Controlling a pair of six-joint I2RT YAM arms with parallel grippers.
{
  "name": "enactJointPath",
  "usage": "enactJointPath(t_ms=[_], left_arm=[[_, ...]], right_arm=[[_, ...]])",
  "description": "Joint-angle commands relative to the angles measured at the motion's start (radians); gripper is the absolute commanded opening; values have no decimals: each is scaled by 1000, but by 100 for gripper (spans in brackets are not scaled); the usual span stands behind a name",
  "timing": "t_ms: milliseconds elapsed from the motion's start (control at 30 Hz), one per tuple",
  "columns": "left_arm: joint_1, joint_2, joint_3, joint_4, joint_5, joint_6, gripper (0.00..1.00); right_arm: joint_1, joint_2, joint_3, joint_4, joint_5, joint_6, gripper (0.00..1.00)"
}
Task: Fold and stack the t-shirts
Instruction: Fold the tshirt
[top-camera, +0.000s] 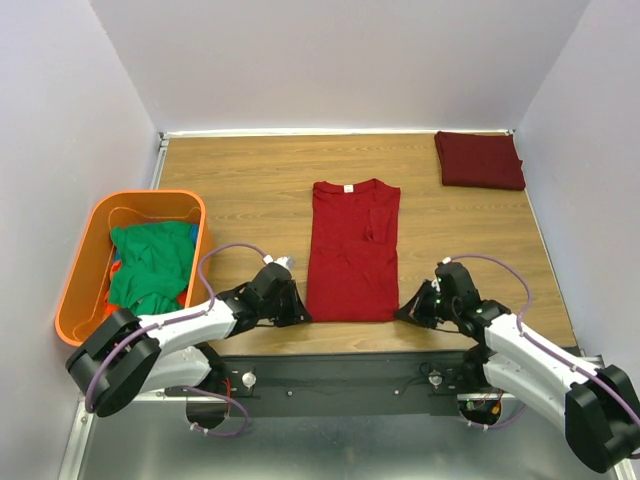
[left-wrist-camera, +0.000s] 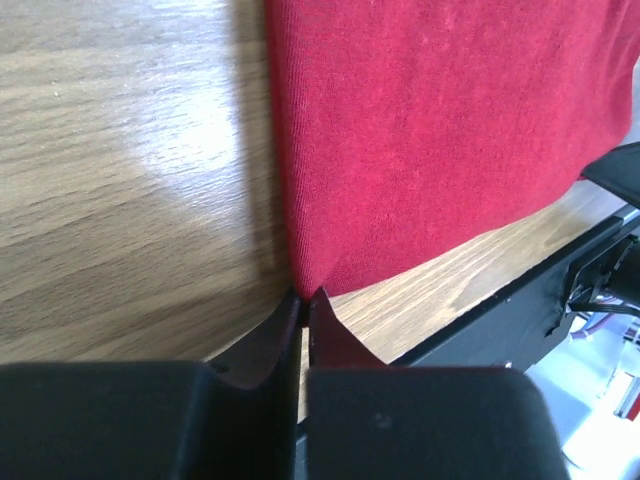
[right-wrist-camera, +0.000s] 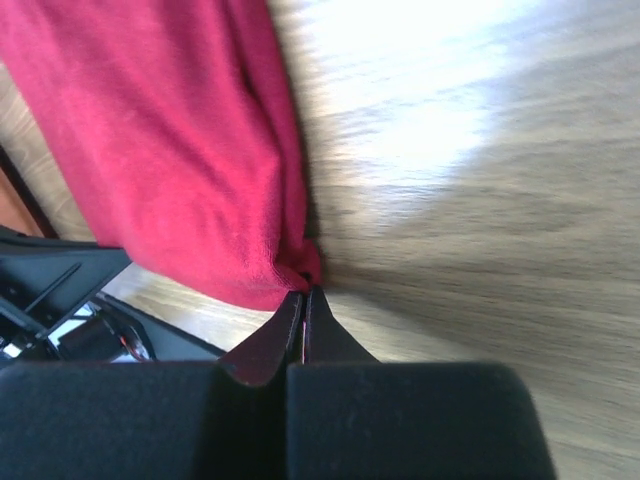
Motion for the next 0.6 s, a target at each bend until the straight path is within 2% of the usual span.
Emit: enactJointPath(t_ms=[0, 133, 333, 567], left_arm=[[-4, -25, 18, -28, -48, 41, 3], [-5, -103, 2, -28, -33, 18, 0], [-30, -319, -36, -92, -5, -23, 0], [-106, -410, 61, -216, -39, -23, 0]], right_arm=[[4, 11, 59, -29, -21, -47, 1], [4, 7, 94, -44, -69, -75, 1], [4, -64, 119, -119, -140, -107, 1], [4, -229, 197, -291, -154, -127, 1]])
